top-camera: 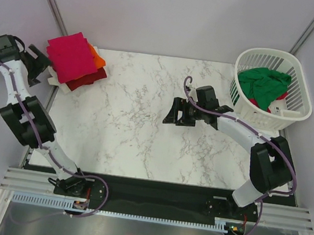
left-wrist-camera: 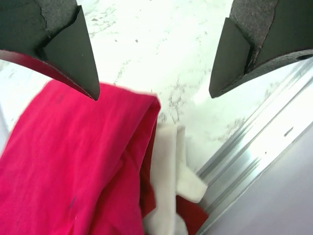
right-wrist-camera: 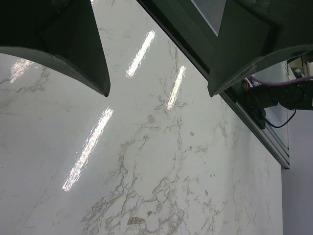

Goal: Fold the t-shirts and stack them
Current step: Neatly place the folded tshirt to the corner

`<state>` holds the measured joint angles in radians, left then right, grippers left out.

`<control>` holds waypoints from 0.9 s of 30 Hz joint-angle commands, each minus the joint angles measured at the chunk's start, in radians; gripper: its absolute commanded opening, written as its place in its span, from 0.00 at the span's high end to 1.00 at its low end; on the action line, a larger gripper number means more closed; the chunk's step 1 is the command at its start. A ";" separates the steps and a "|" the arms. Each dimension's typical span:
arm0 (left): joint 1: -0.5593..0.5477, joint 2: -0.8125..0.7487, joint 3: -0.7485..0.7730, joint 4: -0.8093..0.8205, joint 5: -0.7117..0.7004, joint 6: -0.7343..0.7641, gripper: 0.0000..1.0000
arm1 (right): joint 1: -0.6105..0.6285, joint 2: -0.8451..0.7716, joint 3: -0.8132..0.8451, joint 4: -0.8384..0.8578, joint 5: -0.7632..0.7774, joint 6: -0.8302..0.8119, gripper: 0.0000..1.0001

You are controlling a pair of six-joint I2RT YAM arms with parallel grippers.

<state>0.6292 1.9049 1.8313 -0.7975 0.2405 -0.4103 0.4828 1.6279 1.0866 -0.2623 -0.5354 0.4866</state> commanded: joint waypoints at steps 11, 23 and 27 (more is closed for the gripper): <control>-0.078 -0.924 -0.642 0.279 -0.103 -0.222 0.00 | 0.071 -0.106 -0.008 0.092 -0.050 0.006 0.07; -0.991 -0.853 -0.673 0.334 -0.572 0.171 0.01 | 0.134 -0.324 -0.021 0.183 0.040 -0.039 0.02; -1.141 -0.875 -0.688 0.472 -0.664 0.335 0.00 | 0.134 -0.413 -0.028 0.164 0.227 -0.037 0.02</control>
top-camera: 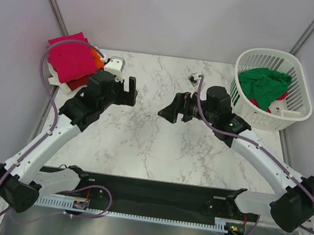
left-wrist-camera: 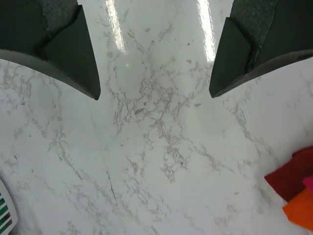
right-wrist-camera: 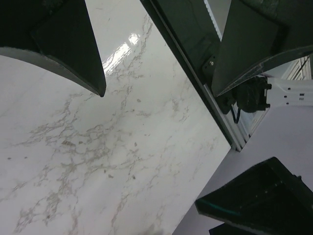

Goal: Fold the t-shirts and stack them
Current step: Neatly place the folded tshirt to the corner

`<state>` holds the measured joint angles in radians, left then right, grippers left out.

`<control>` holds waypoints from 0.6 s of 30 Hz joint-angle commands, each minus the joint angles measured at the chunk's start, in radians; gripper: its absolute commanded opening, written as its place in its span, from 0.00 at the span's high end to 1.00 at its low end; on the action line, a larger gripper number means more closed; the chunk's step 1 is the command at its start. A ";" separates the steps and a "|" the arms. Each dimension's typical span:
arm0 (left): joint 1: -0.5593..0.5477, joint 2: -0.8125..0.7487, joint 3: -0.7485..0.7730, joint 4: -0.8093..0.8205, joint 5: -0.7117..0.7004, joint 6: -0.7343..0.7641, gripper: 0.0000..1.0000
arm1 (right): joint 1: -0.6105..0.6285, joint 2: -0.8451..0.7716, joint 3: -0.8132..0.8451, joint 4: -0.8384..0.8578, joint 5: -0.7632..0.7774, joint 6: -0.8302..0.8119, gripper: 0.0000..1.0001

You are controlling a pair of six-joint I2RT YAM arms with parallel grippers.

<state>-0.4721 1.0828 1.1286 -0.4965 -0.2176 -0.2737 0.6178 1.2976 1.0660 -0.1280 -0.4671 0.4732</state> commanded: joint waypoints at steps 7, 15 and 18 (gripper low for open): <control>-0.030 -0.106 -0.026 0.345 0.026 0.169 0.00 | -0.001 -0.237 -0.102 0.115 0.468 -0.007 0.02; -0.031 -0.127 -0.067 0.340 -0.204 0.151 0.16 | -0.001 -0.448 -0.334 0.388 0.506 -0.016 0.02; -0.034 -0.161 -0.101 0.342 -0.265 0.180 0.17 | -0.001 -0.454 -0.371 0.389 0.489 -0.018 0.02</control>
<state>-0.5030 0.9878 1.0386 -0.2081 -0.3779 -0.1524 0.6151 0.8482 0.7143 0.1558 0.0250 0.4801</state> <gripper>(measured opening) 0.839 0.979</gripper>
